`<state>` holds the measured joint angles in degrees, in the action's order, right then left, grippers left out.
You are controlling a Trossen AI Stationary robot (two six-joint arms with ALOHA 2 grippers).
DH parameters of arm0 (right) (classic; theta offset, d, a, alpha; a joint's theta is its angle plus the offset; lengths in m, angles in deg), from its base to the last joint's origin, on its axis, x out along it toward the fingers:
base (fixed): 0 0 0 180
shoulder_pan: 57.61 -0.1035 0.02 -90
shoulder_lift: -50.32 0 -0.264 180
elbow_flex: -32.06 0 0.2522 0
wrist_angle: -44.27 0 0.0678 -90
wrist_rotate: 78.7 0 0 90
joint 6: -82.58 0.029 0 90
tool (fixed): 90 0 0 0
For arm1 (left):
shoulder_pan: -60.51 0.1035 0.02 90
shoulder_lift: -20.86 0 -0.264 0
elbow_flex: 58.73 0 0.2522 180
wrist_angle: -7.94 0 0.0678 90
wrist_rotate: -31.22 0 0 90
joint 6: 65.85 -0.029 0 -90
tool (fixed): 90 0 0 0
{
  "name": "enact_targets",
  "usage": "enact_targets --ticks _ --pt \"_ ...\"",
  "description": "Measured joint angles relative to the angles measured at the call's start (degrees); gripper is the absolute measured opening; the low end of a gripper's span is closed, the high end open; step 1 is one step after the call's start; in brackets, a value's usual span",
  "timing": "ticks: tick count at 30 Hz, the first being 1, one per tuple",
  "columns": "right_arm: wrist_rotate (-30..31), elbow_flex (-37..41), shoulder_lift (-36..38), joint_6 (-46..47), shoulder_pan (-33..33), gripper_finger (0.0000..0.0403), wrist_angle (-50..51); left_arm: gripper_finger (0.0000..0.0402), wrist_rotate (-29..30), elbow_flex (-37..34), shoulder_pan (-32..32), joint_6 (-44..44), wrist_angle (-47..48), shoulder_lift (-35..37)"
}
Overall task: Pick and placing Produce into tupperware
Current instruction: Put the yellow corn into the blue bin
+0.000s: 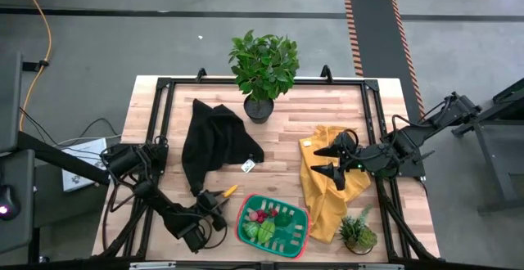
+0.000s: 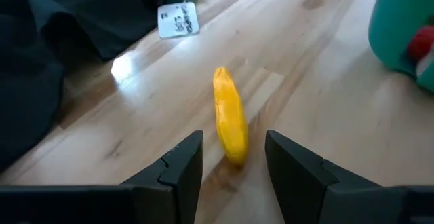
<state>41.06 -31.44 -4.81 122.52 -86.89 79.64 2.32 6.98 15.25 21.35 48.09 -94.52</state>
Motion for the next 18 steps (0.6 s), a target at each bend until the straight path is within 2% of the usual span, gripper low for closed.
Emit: enact_targets --ticks 18 --pt "0.02 0.0 0.01 -1.01 0.0 0.027 0.01 0.015 -1.57 0.0 3.79 -4.7 -3.32 0.0"
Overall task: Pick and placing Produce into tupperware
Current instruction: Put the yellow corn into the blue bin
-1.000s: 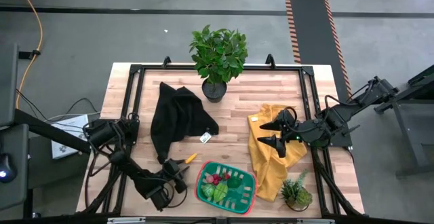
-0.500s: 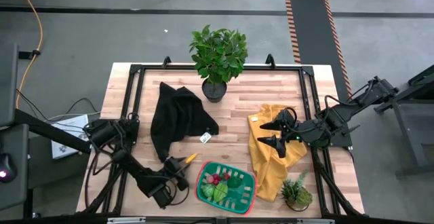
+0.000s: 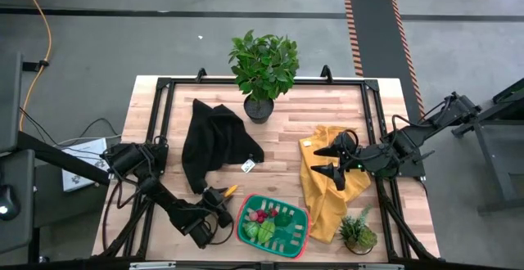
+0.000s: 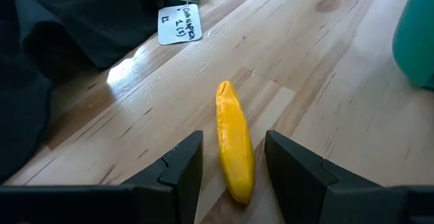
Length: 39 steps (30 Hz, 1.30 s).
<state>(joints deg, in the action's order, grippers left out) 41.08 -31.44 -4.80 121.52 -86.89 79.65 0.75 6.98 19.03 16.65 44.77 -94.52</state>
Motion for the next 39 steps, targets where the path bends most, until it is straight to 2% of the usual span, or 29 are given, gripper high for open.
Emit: enact_targets --ticks 8,18,23,39 --pt "0.0 0.0 -0.02 -0.42 0.0 0.027 0.0 0.014 -0.37 0.0 0.0 0.04 -0.15 0.0" --pt "0.0 0.0 0.0 -0.44 0.0 0.027 -0.01 0.0049 -0.61 0.02 0.0 0.07 -0.4 0.0" --pt "0.0 0.0 0.0 -0.45 0.0 0.027 0.0 0.0021 -0.57 0.02 0.0 0.04 -0.39 0.0" --pt "-0.02 0.0 -0.01 -0.61 -0.02 0.027 0.0 0.0032 0.32 -0.04 0.0 0.24 -0.44 0.0"
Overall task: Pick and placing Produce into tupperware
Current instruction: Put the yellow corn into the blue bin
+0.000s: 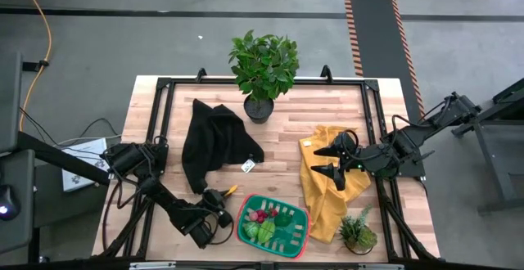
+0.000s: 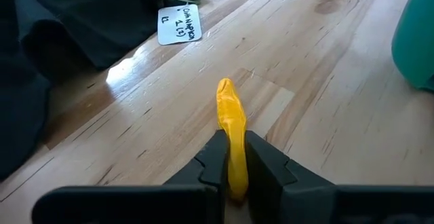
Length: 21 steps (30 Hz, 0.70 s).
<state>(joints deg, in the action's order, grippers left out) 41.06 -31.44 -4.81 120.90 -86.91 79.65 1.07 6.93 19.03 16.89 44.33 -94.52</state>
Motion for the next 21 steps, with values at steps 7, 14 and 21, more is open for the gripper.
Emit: enact_targets --ticks 7,14,21 --pt "0.0 0.0 0.01 0.15 0.02 0.027 0.0 0.0032 1.23 0.0 0.0 0.02 0.37 0.49" --pt "0.0 0.0 0.0 0.01 0.02 0.027 -0.01 0.0033 3.91 0.0 -0.15 0.0 5.51 5.3" --pt "0.0 0.0 0.01 -0.02 0.01 0.027 -0.02 0.0033 6.18 0.02 -0.15 -2.93 7.02 10.62"
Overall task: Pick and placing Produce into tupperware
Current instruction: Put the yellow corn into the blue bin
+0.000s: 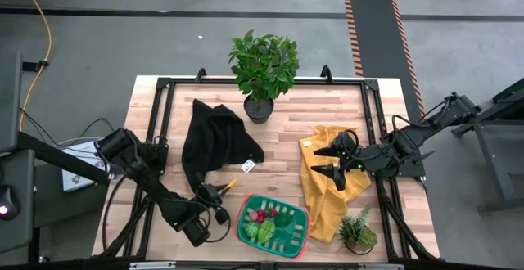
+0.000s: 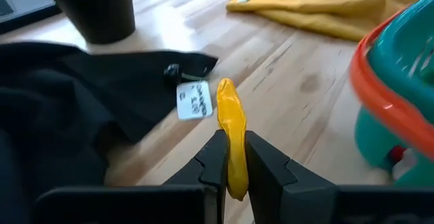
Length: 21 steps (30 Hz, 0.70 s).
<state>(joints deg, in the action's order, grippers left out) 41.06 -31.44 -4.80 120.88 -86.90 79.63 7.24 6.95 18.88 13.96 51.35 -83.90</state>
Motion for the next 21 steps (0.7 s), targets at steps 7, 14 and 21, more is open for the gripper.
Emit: enact_targets --ticks 7,14,21 --pt "0.0 0.0 0.0 0.0 -0.01 0.027 0.0 0.0033 1.13 1.31 0.0 -6.34 0.06 3.03" --pt "-0.02 0.0 0.0 0.04 0.0 0.027 0.0 0.0033 0.94 5.67 0.0 -15.17 0.36 3.48" --pt "-0.02 0.0 -0.01 0.2 0.0 0.027 -0.01 0.0033 -0.54 11.38 0.03 -24.58 1.02 4.49"
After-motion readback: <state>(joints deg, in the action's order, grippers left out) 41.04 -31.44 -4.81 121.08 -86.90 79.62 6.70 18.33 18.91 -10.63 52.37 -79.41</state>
